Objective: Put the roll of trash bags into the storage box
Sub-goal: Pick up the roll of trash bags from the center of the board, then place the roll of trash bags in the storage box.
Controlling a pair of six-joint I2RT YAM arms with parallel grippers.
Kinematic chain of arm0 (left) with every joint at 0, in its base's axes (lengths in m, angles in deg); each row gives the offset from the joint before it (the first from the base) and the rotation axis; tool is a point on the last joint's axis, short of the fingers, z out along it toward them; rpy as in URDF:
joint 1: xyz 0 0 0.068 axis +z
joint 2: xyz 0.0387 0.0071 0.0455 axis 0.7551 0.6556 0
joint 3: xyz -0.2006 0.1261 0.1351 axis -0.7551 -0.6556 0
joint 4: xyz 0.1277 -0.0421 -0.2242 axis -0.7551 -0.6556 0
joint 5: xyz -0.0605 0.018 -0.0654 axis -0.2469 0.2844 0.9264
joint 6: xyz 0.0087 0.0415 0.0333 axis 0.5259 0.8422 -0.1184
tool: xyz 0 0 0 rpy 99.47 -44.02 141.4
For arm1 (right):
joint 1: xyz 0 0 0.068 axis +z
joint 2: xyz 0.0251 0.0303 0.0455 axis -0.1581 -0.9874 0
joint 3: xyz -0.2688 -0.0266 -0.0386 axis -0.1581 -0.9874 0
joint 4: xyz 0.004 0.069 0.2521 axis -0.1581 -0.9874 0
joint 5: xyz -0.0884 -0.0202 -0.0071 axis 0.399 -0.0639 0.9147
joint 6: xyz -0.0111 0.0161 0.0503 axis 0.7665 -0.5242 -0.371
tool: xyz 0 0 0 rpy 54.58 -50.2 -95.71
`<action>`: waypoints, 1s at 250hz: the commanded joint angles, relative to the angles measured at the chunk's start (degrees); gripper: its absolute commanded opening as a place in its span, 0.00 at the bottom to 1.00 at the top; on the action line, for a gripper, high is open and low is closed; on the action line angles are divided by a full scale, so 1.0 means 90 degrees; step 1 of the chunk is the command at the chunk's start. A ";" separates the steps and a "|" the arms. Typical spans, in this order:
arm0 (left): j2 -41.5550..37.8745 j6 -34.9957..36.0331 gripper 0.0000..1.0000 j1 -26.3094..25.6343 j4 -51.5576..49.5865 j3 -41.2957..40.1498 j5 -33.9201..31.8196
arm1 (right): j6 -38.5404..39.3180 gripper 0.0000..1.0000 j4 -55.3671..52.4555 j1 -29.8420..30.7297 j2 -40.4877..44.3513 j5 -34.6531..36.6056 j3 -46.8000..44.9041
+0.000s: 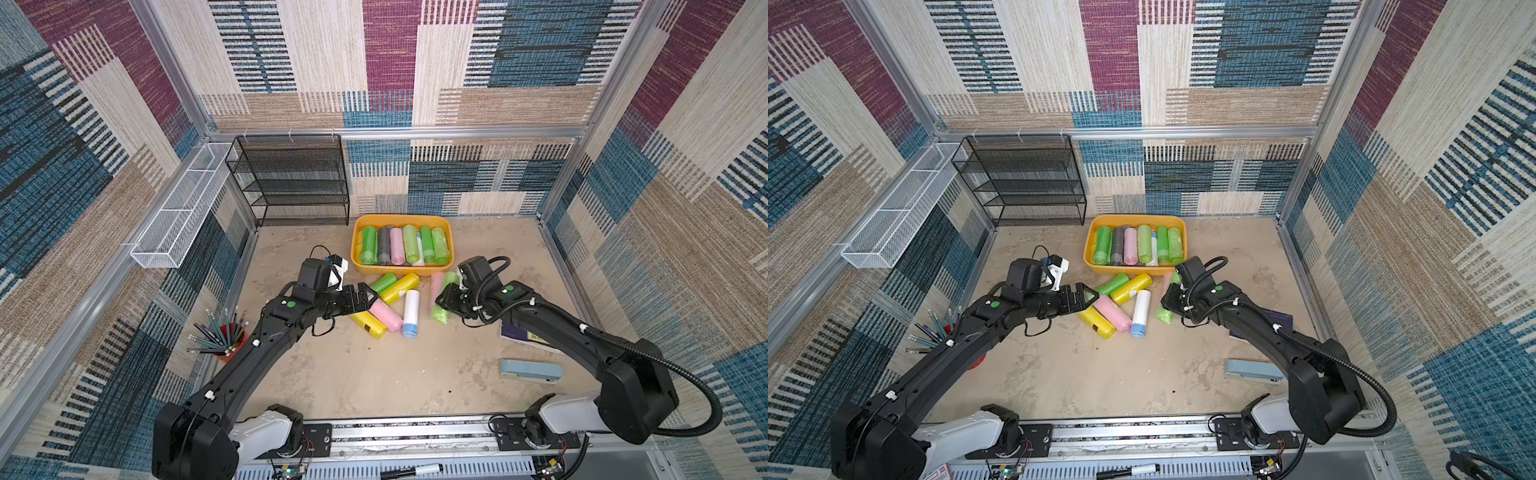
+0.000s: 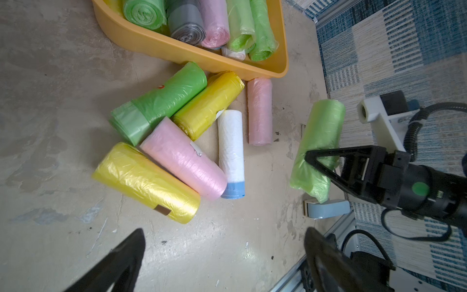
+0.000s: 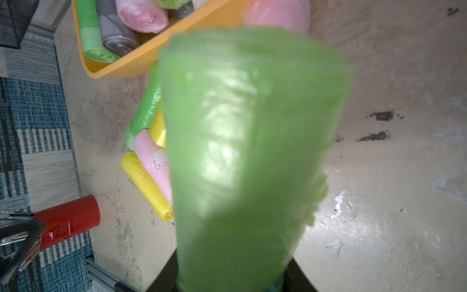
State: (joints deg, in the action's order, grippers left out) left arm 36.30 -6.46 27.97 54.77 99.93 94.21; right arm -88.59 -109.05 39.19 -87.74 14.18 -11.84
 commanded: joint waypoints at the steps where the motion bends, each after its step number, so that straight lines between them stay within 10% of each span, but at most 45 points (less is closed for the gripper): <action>1: -0.0023 -0.0094 0.98 0.0003 -0.0075 0.0120 0.0266 | 0.0337 0.43 0.0259 0.0007 0.0094 -0.0094 0.0175; 250: 0.0457 -0.1181 0.98 -0.0285 -0.0323 0.0952 0.0428 | 0.1453 0.41 0.2093 -0.0880 -0.0170 -0.0924 0.0208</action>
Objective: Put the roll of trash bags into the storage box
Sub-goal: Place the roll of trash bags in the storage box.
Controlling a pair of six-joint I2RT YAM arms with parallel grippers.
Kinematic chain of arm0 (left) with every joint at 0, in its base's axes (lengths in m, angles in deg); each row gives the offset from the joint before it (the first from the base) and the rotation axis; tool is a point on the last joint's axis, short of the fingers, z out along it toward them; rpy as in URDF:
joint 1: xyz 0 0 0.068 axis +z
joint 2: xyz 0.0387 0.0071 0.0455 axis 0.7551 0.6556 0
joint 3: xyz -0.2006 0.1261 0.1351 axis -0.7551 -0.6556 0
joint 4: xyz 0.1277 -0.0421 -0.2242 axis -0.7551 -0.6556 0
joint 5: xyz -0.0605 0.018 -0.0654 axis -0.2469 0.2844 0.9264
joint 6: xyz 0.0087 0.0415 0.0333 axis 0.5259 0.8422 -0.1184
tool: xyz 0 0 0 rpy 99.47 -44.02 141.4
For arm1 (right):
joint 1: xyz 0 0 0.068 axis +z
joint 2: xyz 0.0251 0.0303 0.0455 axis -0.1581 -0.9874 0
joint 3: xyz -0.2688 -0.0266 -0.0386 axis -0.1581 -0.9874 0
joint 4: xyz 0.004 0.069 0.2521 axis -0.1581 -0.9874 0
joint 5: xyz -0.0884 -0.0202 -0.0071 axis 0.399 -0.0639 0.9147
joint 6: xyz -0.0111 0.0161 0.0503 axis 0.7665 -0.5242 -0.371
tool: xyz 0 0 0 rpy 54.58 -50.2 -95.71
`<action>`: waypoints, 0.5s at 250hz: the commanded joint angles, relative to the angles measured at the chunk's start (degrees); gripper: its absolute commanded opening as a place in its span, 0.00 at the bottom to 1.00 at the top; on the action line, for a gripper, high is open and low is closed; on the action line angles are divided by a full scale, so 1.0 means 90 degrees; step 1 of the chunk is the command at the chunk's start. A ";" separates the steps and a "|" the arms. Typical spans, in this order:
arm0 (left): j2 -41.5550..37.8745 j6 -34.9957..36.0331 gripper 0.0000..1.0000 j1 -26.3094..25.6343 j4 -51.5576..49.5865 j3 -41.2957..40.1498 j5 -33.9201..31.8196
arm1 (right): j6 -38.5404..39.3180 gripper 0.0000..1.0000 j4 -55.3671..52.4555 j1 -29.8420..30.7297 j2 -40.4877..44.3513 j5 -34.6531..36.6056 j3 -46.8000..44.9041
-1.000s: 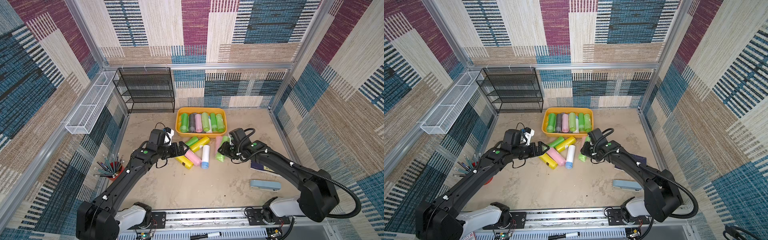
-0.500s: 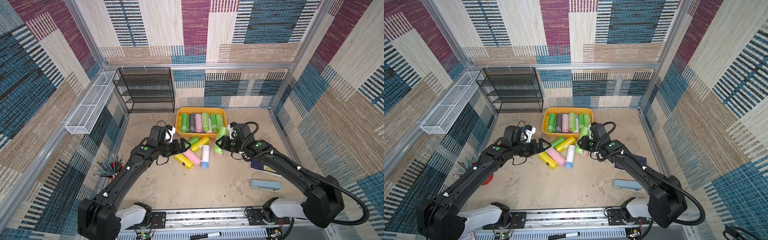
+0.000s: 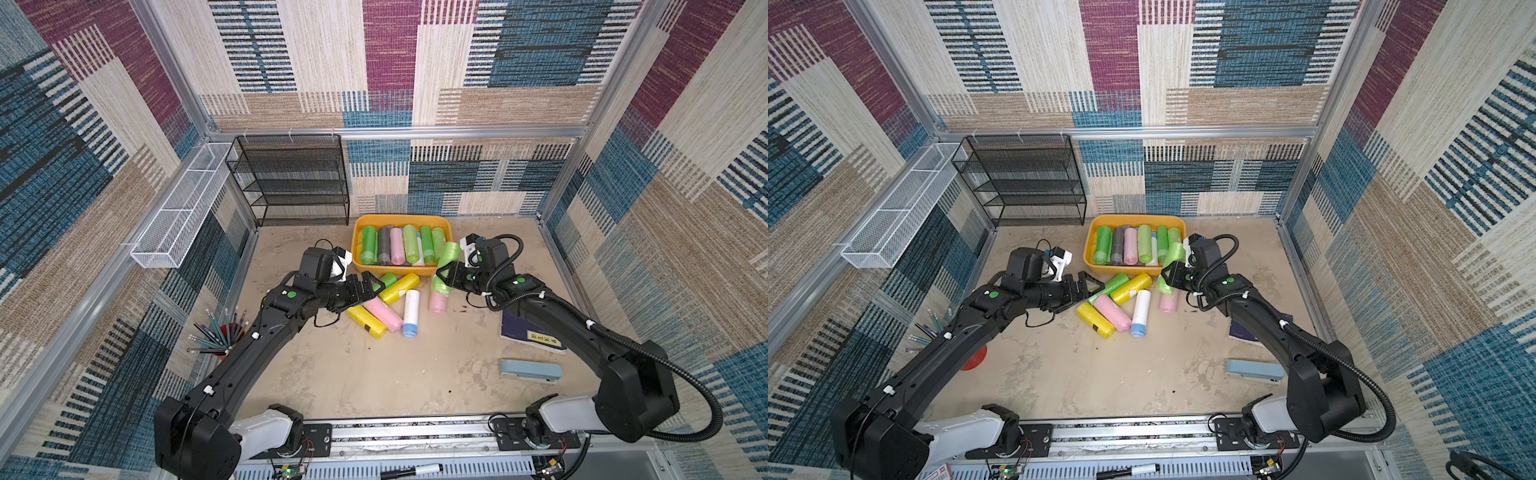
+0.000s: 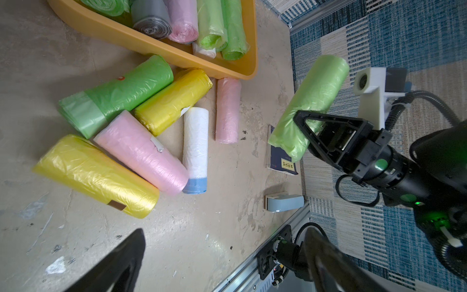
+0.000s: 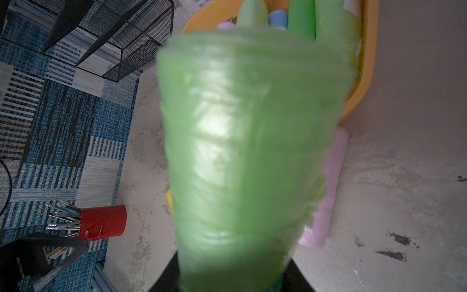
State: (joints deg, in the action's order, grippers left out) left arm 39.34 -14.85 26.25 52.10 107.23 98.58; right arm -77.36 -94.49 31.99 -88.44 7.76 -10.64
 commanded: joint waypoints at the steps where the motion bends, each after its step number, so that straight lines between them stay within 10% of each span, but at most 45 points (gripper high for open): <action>1: 0.0124 -0.0253 0.98 -0.0099 -0.0028 0.0144 -0.0058 | 0.0211 0.40 0.0480 -0.0087 -0.0092 -0.0210 0.0078; 125: 0.1337 -0.0217 0.98 -0.0645 -0.0023 0.1133 -0.0075 | 0.0750 0.39 0.0495 -0.0568 -0.1023 -0.0211 0.0782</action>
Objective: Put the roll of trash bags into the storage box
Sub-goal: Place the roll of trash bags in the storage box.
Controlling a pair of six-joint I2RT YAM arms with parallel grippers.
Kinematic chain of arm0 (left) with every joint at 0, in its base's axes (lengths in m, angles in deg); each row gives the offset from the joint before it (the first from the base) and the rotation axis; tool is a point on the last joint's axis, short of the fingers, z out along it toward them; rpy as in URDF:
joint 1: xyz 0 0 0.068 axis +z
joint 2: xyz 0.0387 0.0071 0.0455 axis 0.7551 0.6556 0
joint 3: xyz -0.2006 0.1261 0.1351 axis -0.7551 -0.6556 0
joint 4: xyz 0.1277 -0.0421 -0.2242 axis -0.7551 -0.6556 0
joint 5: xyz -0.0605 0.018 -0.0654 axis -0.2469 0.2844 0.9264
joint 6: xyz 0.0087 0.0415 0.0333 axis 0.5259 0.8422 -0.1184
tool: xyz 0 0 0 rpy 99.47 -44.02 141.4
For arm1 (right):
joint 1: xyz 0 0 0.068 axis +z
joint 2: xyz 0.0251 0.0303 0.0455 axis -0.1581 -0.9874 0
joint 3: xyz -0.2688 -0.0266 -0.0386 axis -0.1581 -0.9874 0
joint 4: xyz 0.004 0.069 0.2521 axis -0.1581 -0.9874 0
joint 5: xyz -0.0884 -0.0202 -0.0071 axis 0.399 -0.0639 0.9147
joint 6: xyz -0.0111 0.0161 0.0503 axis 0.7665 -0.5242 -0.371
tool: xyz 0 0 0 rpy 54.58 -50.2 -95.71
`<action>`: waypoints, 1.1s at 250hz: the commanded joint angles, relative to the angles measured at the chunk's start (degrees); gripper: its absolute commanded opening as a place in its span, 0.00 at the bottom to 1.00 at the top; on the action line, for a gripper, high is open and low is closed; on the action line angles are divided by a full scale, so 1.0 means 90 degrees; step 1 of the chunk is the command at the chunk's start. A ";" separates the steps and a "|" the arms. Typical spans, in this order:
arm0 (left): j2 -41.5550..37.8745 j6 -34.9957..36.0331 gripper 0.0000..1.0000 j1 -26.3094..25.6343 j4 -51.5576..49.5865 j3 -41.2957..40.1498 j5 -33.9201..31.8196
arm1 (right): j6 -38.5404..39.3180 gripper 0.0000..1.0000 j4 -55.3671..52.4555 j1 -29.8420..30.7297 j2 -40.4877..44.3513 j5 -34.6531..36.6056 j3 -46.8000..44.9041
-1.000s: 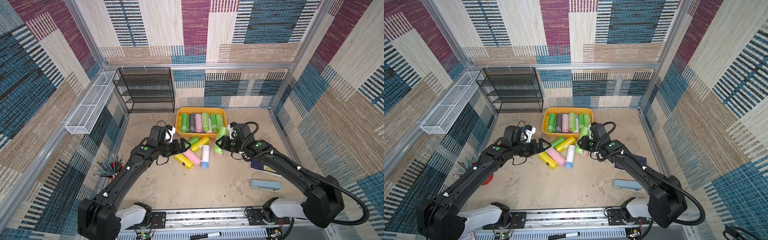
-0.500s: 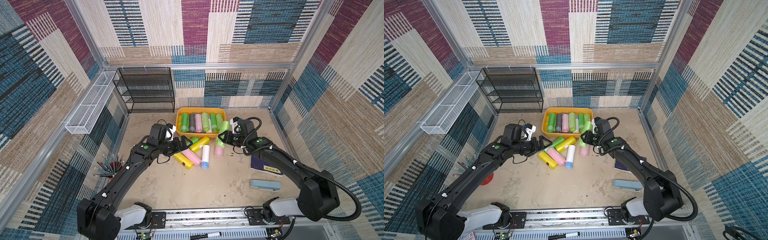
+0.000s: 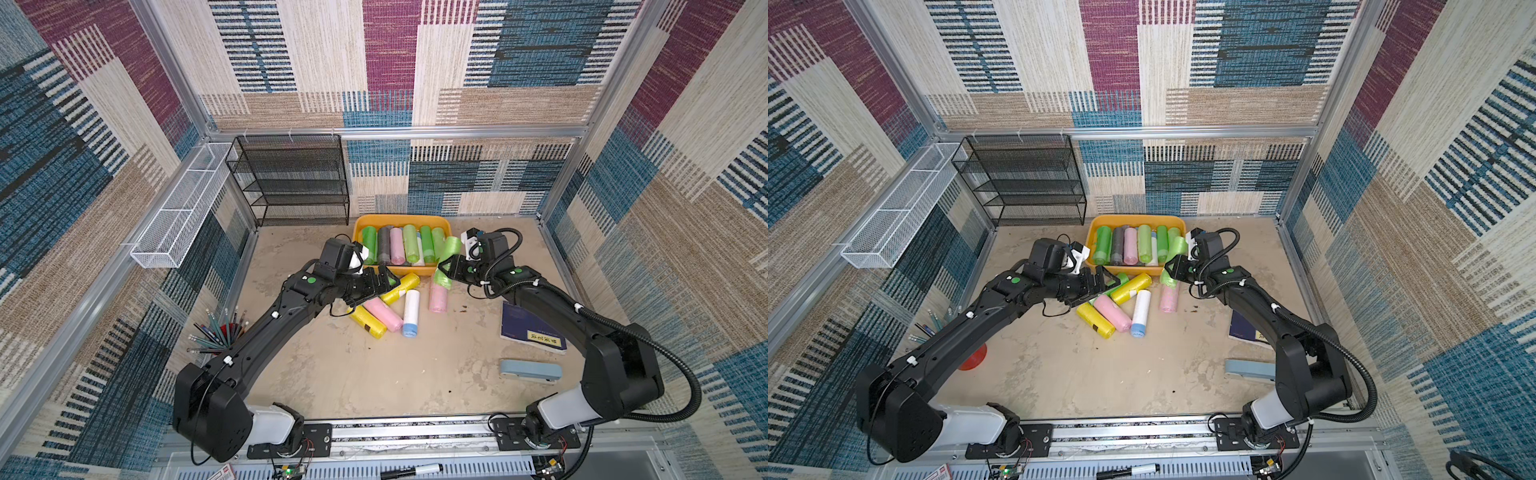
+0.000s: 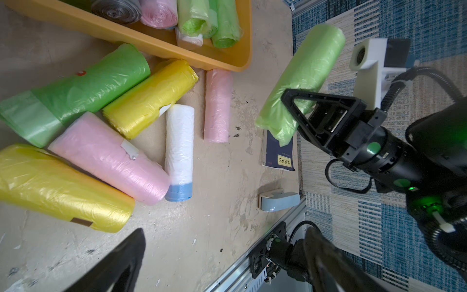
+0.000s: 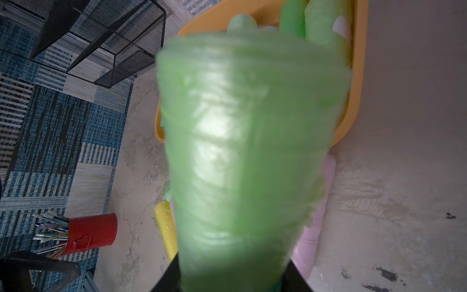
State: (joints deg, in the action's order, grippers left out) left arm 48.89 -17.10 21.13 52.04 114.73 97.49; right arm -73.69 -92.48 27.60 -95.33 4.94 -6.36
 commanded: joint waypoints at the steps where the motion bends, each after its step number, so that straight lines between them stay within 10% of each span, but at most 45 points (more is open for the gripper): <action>1: 0.0286 0.0036 0.98 -0.0085 -0.0018 0.0310 0.0045 | 0.0350 0.39 0.0271 -0.0082 -0.0276 0.0112 0.0317; 149: 0.0990 0.0221 0.98 -0.0250 -0.0069 0.0739 0.0143 | 0.0933 0.34 -0.0399 -0.0181 -0.3431 0.0329 0.3412; 275: 0.1291 0.0235 0.98 -0.0248 -0.0105 0.0923 0.0086 | 0.1390 0.40 -0.0869 -0.0171 -0.4239 0.0275 0.4274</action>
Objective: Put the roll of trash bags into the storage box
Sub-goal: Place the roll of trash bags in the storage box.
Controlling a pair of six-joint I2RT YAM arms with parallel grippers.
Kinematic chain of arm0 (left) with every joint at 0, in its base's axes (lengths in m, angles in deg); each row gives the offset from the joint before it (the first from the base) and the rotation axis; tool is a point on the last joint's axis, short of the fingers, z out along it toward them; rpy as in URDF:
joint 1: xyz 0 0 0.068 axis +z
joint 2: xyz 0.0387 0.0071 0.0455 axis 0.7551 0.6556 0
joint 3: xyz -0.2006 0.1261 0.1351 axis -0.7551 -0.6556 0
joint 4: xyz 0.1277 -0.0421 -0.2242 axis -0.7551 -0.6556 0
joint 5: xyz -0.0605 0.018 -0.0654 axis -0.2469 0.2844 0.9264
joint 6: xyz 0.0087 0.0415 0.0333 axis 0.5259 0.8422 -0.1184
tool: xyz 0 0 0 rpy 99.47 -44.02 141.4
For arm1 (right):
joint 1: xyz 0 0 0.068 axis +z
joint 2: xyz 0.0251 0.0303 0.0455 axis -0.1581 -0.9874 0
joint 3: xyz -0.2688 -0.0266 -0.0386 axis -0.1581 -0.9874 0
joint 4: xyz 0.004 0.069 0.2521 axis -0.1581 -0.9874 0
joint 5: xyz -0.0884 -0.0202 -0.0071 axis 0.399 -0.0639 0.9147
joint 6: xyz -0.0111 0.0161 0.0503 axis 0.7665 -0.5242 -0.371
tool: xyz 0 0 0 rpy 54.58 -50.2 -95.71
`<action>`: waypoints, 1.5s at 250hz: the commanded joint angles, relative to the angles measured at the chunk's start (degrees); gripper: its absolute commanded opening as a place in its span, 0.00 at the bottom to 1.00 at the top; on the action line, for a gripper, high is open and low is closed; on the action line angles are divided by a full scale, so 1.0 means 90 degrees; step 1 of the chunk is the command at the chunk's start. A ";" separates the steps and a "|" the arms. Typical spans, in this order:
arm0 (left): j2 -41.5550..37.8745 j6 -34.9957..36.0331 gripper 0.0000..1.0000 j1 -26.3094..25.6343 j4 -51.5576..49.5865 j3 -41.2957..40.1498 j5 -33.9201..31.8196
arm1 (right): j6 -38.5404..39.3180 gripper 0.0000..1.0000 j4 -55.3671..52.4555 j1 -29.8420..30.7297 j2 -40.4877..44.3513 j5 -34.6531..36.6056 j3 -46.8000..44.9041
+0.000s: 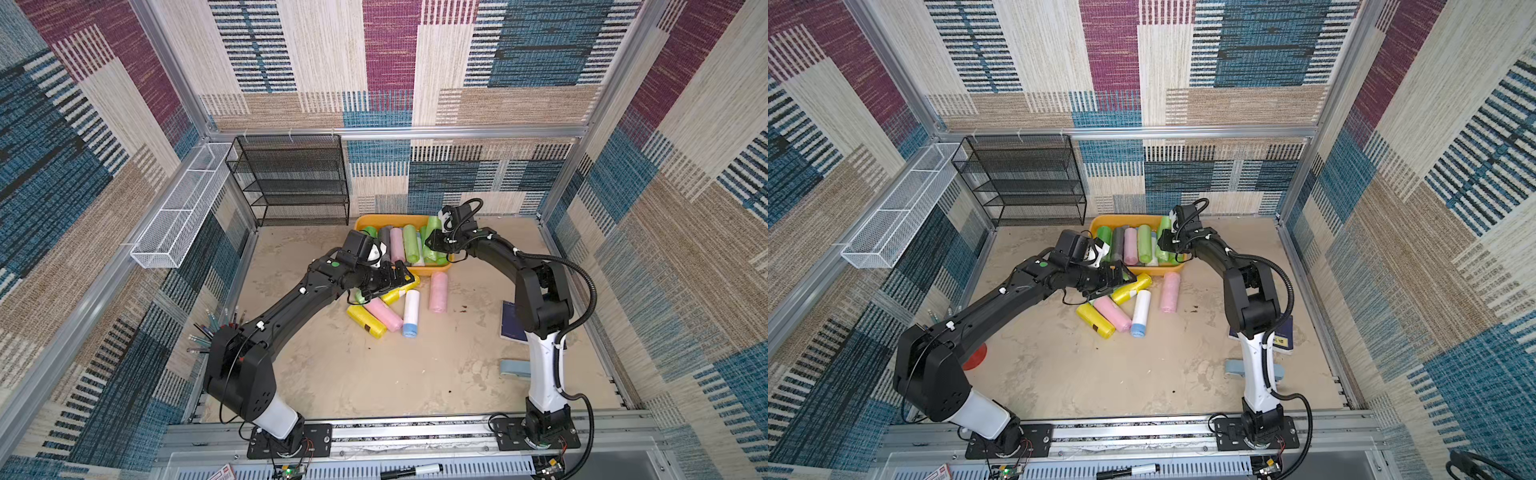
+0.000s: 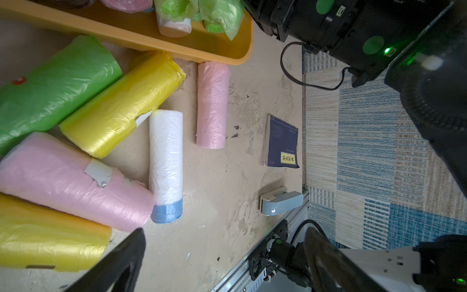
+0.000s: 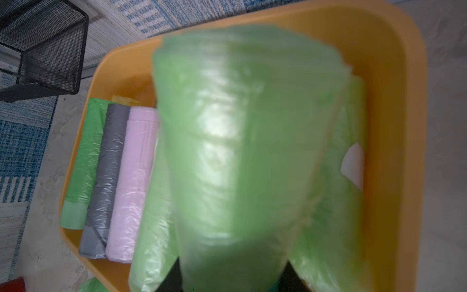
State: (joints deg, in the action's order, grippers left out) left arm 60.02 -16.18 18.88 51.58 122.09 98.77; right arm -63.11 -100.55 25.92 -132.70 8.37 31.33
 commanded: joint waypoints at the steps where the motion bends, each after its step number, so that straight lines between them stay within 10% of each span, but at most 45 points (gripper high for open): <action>1: 0.0056 0.0129 0.98 0.0001 -0.0056 0.0101 -0.0059 | 0.0216 0.41 0.0026 0.0016 -0.0086 -0.0109 0.0097; 60: 0.0089 0.0162 0.98 0.0001 -0.0039 0.0108 -0.0006 | 0.0266 0.61 -0.0069 0.0026 -0.0147 -0.0271 0.0136; 151: -0.0173 0.0216 0.98 -0.0001 -0.0165 -0.0053 -0.0100 | -0.0084 0.63 0.0163 0.0026 0.0466 -0.0737 -0.0242; 234: -0.0773 0.0195 0.98 0.0000 -0.0188 -0.0367 -0.0298 | -0.0272 1.00 0.0525 0.0021 0.2143 -0.0417 -0.1373; 375: -0.2300 0.0262 0.98 -0.0020 -0.0512 -0.0992 -0.1068 | -0.1144 0.99 0.1555 0.0022 0.5701 -0.0364 -0.5126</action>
State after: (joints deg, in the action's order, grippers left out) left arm 40.54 -15.31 18.66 49.17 114.42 90.95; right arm -70.19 -89.77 26.01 -84.94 3.06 -10.16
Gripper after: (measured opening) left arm 0.983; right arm 0.993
